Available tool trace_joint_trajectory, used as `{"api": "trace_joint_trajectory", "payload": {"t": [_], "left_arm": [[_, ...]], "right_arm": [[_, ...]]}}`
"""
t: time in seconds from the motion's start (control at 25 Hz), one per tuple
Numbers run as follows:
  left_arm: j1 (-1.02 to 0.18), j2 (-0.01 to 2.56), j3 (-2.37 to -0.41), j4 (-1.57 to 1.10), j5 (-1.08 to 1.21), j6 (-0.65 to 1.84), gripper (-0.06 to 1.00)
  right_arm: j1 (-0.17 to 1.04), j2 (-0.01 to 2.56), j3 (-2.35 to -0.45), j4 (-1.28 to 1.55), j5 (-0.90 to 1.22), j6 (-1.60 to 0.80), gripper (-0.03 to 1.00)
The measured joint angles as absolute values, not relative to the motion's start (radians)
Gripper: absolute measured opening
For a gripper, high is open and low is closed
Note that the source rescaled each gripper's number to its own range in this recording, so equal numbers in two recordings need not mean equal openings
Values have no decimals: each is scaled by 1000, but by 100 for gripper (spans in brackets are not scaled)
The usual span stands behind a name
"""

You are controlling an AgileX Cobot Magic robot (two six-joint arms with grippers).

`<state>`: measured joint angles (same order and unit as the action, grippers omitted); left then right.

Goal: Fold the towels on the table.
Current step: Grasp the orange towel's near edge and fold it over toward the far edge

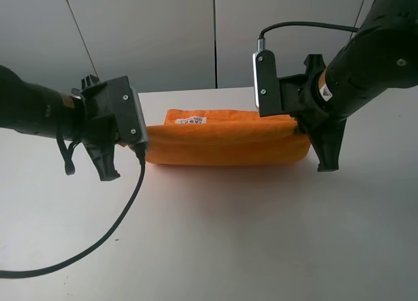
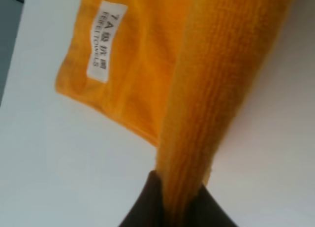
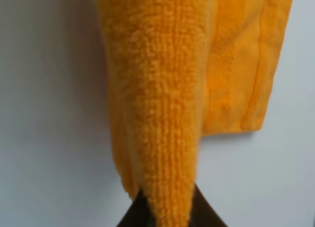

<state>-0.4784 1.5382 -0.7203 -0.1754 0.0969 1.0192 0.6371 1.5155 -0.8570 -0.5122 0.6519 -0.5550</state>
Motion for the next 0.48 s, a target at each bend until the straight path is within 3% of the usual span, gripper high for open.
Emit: {"api": "trace_joint_trajectory", "payload": {"t": [0.48], "left_arm": [[-432, 1599, -837, -167, 0, 1006, 0]], "right_arm": [[582, 1516, -871, -667, 534, -469, 0]]}}
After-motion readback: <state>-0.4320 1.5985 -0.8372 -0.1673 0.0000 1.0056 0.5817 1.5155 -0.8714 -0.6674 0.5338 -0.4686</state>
